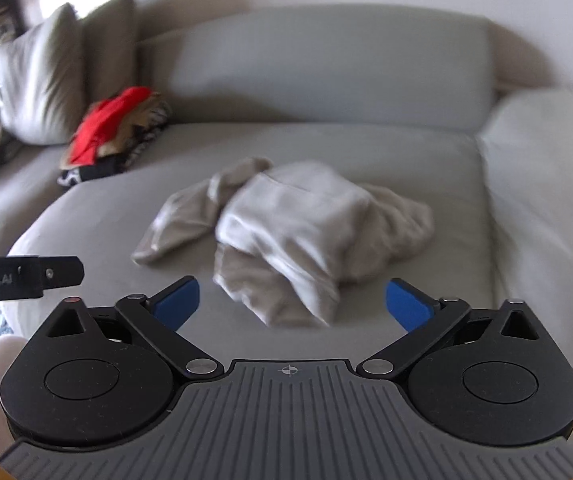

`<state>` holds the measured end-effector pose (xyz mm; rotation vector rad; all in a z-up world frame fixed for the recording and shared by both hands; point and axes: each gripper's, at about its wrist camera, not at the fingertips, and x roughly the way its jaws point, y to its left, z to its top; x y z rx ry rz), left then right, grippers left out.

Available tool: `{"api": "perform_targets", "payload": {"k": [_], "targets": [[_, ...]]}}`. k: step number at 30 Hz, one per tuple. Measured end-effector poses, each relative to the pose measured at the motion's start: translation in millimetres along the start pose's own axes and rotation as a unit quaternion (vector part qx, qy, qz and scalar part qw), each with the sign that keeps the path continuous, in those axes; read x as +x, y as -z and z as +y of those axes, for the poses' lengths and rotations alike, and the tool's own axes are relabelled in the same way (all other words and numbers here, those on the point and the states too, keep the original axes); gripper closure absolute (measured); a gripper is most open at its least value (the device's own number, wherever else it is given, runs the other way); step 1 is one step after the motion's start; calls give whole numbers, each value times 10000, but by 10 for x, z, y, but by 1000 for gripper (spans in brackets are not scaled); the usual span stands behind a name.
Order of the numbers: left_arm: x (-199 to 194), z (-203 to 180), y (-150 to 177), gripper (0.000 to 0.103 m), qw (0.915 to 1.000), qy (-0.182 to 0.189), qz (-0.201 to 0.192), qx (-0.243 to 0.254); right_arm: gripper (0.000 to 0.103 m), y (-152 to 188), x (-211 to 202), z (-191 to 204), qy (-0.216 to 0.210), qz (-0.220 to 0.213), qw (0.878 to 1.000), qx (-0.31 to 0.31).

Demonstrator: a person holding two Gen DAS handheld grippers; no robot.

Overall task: Fold clothes
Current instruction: 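Grasp a fold of the grey sweatshirt with the right gripper and lift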

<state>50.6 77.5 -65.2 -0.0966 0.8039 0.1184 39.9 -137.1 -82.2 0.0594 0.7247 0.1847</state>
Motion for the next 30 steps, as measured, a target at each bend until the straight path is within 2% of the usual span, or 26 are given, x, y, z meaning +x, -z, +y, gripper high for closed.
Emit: {"api": "perform_targets", "payload": {"k": [2,6,8,11,15,16,18,19,22,24,25,27,30], "targets": [[70,114,-71,1,9996,-186,-36,-191,15,-127,155,144,-91,-3,9996,-273],[228,341,-205,1,9972,-517,-63,-531,18,-324,582,453,-47,195,9947,-1005],[314,447,-250,5,9959,-610,-41,-674,22,-383,843,598,-17,381,9903,-1338],[424,584,-271,8,9941,-618,8,-893,23,-420,1288,801,47,756,9808,-1799],[535,718,-240,7,9919,-558,81,-1136,23,-305,1739,986,469,1087,9601,-2535],[557,729,-225,7,9918,-533,108,-1156,26,-295,1791,1001,617,1122,9562,-2633],[562,700,-210,6,9929,-429,113,-1100,54,-281,1887,1023,906,1183,9486,-2793],[561,681,-203,6,9936,-371,109,-1062,98,-330,1862,968,980,1145,9546,-2571],[556,623,-181,5,9952,-199,98,-950,99,-604,1520,547,900,670,9872,-1132],[514,549,-173,3,9964,-33,71,-846,99,-758,1103,129,987,120,9950,-121],[489,508,-169,3,9968,54,55,-791,99,-765,860,-129,1135,-130,9929,322],[440,427,-162,2,9974,230,24,-681,100,-774,380,-647,1427,-608,9806,1196],[376,291,-143,2,9975,509,-8,-486,100,-537,-171,-1454,2030,-719,9492,2295]]}}
